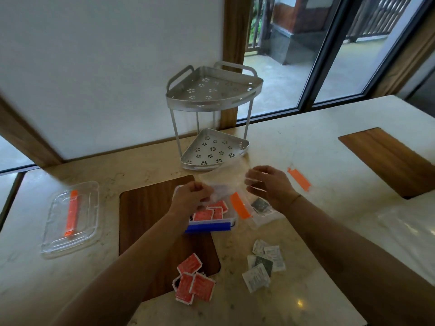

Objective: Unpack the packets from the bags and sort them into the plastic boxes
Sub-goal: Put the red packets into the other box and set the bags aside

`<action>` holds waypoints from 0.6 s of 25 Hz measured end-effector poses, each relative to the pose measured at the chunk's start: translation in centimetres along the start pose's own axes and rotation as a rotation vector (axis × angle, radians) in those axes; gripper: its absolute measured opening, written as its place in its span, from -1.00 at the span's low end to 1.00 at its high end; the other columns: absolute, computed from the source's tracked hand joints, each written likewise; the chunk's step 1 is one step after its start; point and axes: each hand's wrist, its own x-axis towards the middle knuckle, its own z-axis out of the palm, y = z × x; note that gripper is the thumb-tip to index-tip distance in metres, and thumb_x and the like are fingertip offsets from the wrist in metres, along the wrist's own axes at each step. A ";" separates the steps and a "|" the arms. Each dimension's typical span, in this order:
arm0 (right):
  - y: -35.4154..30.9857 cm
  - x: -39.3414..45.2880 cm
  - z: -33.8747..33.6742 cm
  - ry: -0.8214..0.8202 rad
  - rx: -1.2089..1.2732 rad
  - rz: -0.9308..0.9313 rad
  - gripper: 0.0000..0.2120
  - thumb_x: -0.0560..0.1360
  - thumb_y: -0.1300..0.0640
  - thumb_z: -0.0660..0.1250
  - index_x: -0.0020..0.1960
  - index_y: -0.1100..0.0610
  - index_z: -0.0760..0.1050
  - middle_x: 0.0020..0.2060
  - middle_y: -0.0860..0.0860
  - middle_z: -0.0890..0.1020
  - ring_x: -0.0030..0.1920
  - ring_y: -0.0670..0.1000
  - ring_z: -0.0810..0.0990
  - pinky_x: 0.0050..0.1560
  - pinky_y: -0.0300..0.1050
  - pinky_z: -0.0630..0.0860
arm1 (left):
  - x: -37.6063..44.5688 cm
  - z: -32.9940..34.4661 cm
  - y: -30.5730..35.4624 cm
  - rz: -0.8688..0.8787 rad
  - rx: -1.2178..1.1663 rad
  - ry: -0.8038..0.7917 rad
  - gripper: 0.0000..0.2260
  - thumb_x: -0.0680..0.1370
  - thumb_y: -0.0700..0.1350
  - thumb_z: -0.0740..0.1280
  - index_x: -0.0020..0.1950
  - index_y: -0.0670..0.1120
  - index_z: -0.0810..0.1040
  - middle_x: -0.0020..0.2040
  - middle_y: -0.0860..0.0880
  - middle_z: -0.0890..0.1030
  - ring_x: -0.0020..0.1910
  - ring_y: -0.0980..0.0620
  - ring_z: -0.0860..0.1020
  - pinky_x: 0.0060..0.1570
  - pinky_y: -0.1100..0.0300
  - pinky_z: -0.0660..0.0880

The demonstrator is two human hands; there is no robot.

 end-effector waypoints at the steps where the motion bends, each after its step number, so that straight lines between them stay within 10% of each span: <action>1: -0.5 -0.4 -1.5 0.029 0.046 -0.028 -0.82 0.48 0.32 0.37 0.06 0.24 0.49 -0.10 0.18 0.65 -0.19 0.10 0.64 -0.21 -0.08 0.61 | -0.2 1.2 0.0 -0.004 0.023 -0.037 -0.82 0.48 -0.10 0.43 0.03 -0.14 0.60 -0.02 -0.16 0.68 -0.17 -0.01 0.64 -0.21 0.15 0.56; 8: -3.4 -3.0 -14.5 0.157 -0.264 -0.205 -0.71 0.46 0.29 0.39 0.17 0.18 0.50 -0.11 0.18 0.67 -0.30 0.04 0.60 -0.29 -0.10 0.53 | -0.5 13.4 1.9 0.469 0.316 0.039 -0.82 0.52 -0.12 0.40 0.11 -0.01 0.55 0.10 -0.02 0.58 0.04 0.01 0.56 0.02 0.11 0.54; 11: -4.4 -3.9 -20.6 0.092 -0.626 -0.324 -0.66 0.44 0.21 0.43 0.18 0.02 0.48 -0.16 0.09 0.70 -0.31 0.03 0.66 -0.32 -0.10 0.59 | -1.0 21.6 3.2 0.769 0.608 -0.190 -0.68 0.49 0.00 0.43 0.23 0.07 0.54 0.22 0.02 0.50 0.14 0.06 0.47 0.08 0.16 0.46; 15: -5.6 -4.9 -28.6 0.062 -0.883 -0.398 -0.54 0.46 0.13 0.44 0.31 -0.08 0.39 -0.16 -0.05 0.67 -0.28 -0.05 0.65 -0.43 -0.43 0.46 | -2.6 31.9 4.1 0.742 0.808 -0.500 -0.77 0.53 -0.04 0.39 0.17 0.01 0.62 0.10 0.02 0.61 0.08 0.07 0.55 0.07 0.19 0.48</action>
